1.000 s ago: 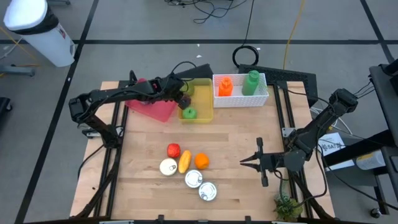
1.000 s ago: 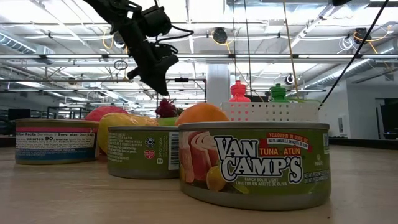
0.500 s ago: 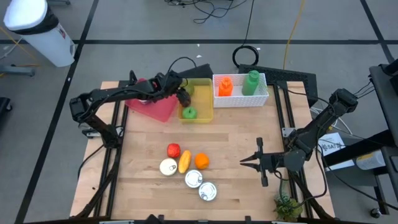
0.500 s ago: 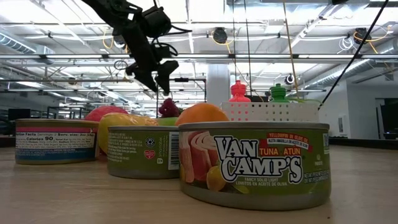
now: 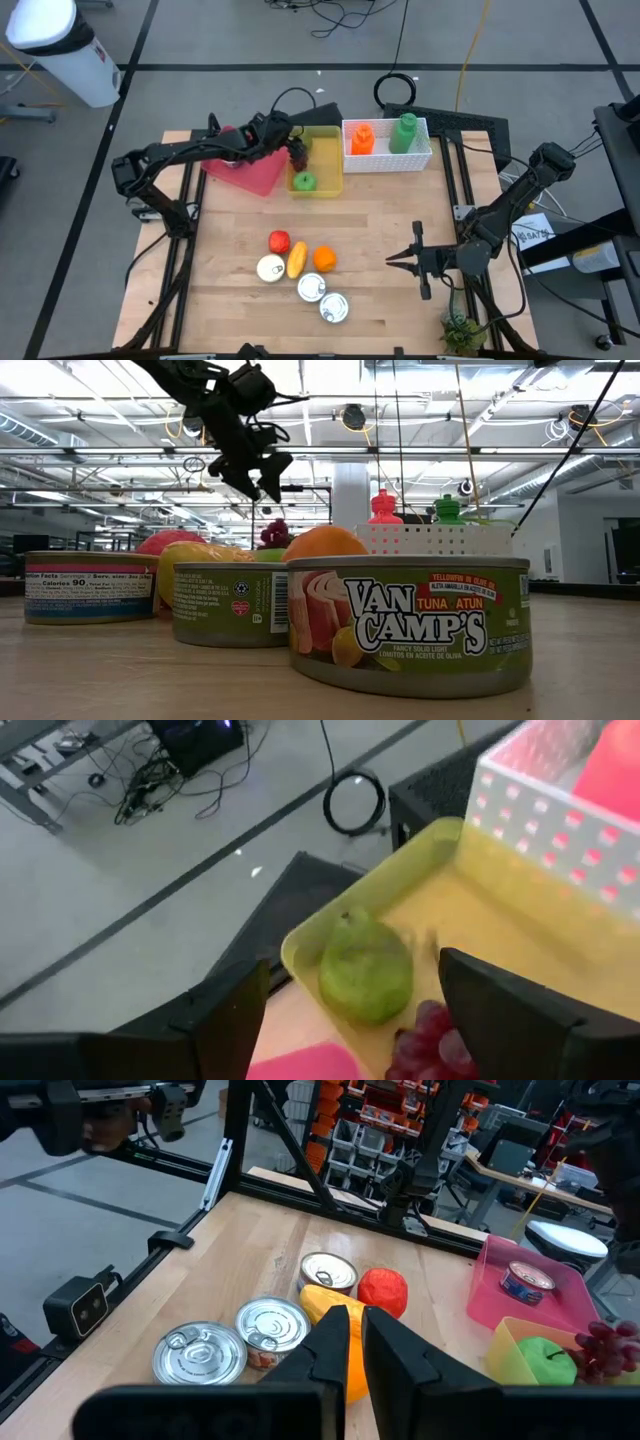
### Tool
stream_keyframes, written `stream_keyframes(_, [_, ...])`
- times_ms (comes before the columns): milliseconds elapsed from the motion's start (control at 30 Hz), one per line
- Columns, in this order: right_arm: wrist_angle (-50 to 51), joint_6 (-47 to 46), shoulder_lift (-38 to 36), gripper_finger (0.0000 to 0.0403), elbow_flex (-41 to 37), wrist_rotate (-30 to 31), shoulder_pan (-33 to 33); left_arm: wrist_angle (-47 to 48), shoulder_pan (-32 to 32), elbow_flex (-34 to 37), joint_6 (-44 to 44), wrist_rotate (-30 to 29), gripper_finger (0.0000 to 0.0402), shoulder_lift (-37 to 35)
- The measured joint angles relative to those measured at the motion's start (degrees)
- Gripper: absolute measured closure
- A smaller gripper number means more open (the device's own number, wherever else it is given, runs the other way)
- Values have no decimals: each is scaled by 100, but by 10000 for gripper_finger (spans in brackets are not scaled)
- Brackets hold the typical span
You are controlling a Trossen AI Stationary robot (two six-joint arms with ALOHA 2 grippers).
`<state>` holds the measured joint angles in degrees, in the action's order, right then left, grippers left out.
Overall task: Pick & Place Food Item
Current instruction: Put the violet grapes into the yellow bin, then put the red apple into the yellow bin
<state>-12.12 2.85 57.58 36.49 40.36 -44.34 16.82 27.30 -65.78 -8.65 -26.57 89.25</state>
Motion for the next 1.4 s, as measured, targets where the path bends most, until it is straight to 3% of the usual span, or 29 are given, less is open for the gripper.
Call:
stream_keyframes(267, [0, -61, 0, 378, 0, 2, 0, 162, 82, 0, -755, 1111, 103, 0])
stream_keyframes(500, [31, -63, 0, 378, 0, 2, 1, 855, 263, 0, -1153, 1127, 99, 0])
stream_keyframes(633, [36, -66, 0, 378, 0, 1, 1, 877, 68, 0, -953, 1333, 101, -84])
stream_keyframes(800, [42, -66, 2, 378, 0, 0, 0, 912, -721, 2, -627, 1606, 101, -352])
stream_keyframes(1000, [-12, -73, 4, 380, -170, -5, 0, 979, -2310, -4, -514, 1999, 94, -667])
stream_keyframes(1167, [-383, -70, 4, 378, -400, 4, 2, 1081, -3641, -4, -968, 2311, 97, -693])
stream_keyframes(1300, [-994, -72, 2, 379, -463, 4, 2, 1323, -4515, -4, -1179, 2186, 101, -626])
stream_keyframes(1400, [-1326, -72, 0, 380, -465, -1, 2, 1938, -4985, -2, -1694, 1671, 101, -625])
